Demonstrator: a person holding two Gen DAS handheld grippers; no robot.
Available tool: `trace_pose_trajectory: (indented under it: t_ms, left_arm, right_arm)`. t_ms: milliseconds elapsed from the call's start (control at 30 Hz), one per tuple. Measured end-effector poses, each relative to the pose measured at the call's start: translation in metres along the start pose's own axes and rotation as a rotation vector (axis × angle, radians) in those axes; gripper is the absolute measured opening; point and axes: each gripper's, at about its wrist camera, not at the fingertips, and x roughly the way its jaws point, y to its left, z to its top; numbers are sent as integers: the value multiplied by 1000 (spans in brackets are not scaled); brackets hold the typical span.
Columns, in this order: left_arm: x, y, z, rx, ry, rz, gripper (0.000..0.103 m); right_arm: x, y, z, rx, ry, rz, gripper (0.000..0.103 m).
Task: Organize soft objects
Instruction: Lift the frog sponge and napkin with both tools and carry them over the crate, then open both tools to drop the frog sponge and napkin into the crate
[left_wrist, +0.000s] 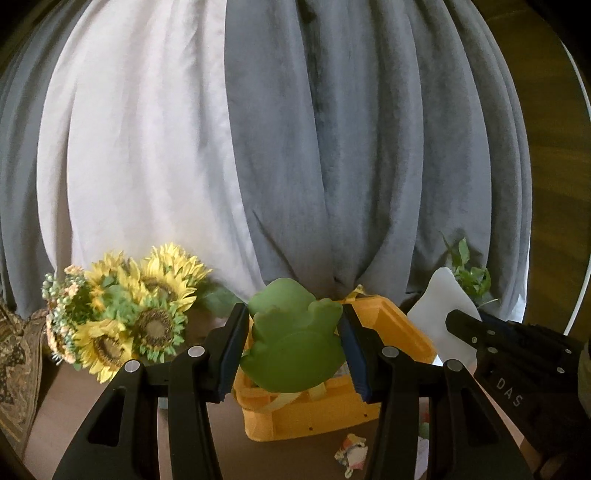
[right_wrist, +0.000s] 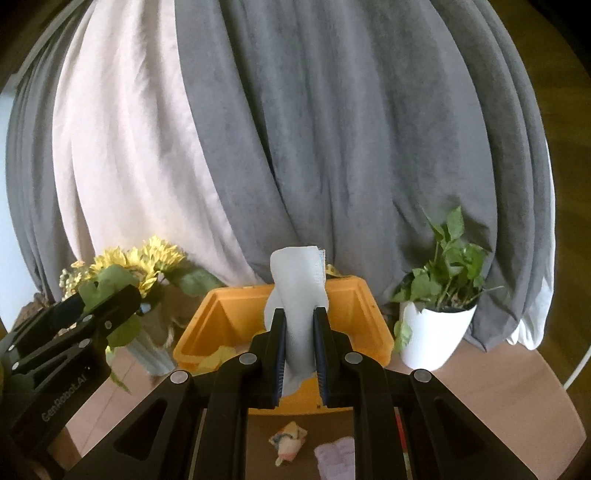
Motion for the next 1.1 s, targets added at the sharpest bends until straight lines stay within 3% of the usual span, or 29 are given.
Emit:
trace_pose_trajectory:
  t_ms: [500, 1100]
  left_arm:
    - [74, 0, 11, -10, 55, -34, 49]
    - [167, -7, -16, 16, 195, -52, 49]
  right_arm:
    - [63, -13, 16, 19, 33, -18, 16]
    - [147, -30, 6, 14, 164, -40, 16]
